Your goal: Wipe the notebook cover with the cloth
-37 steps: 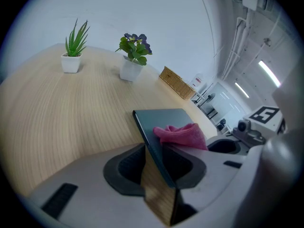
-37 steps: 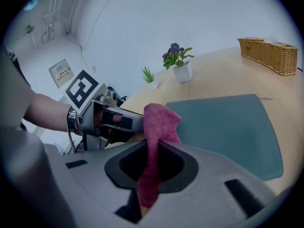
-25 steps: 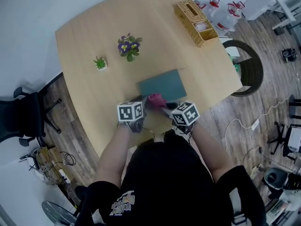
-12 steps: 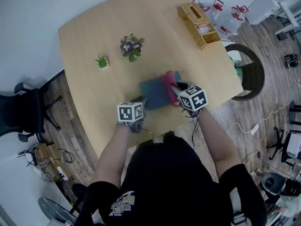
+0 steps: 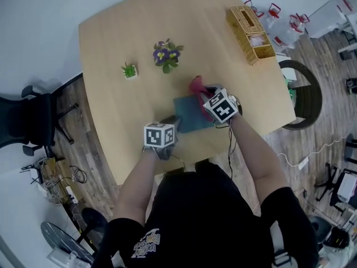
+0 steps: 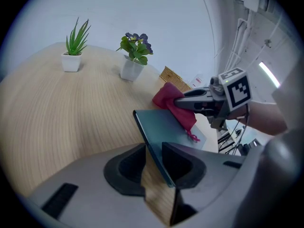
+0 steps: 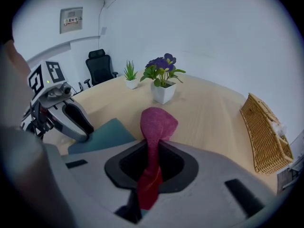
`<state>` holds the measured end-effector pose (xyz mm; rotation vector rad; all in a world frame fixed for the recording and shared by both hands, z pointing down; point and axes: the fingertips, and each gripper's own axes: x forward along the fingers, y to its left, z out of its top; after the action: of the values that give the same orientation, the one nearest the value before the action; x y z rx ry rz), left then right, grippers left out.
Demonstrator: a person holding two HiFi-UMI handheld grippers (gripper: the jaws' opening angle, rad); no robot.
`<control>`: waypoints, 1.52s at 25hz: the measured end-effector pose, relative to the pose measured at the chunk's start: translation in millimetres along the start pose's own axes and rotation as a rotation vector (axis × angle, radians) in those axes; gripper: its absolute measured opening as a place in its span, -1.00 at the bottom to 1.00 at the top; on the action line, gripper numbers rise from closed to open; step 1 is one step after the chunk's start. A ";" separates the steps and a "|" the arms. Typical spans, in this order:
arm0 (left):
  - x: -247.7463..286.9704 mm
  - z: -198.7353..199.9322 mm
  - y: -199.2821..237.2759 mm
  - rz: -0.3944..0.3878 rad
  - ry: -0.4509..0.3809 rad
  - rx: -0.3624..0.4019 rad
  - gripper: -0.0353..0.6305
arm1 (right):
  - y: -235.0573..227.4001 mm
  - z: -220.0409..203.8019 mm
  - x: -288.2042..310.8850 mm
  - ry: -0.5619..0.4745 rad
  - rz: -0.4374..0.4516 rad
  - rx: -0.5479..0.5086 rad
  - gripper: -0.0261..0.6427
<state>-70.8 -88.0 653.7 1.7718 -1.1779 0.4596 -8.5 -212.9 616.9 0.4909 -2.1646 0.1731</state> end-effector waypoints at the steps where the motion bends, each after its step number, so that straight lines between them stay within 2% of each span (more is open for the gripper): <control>1: 0.2 0.3 0.4 0.000 0.000 0.001 -0.59 | 2.3 -0.6 3.4 0.002 0.009 0.000 -0.76; 7: 1.2 -0.8 3.7 0.004 0.001 0.004 -0.59 | 13.0 -5.1 13.7 -0.039 0.029 0.054 -0.76; 20: 0.9 -0.7 3.0 0.007 -0.003 0.004 -0.59 | 42.0 -23.3 -1.0 -0.049 0.081 0.138 -0.76; 38: 0.7 -0.3 2.6 0.004 -0.001 0.002 -0.59 | 85.5 -61.7 -31.8 -0.098 0.087 0.277 -0.76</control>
<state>-72.6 -88.4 655.7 1.7720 -1.1820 0.4617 19.5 -107.6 633.0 0.5720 -2.2709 0.5119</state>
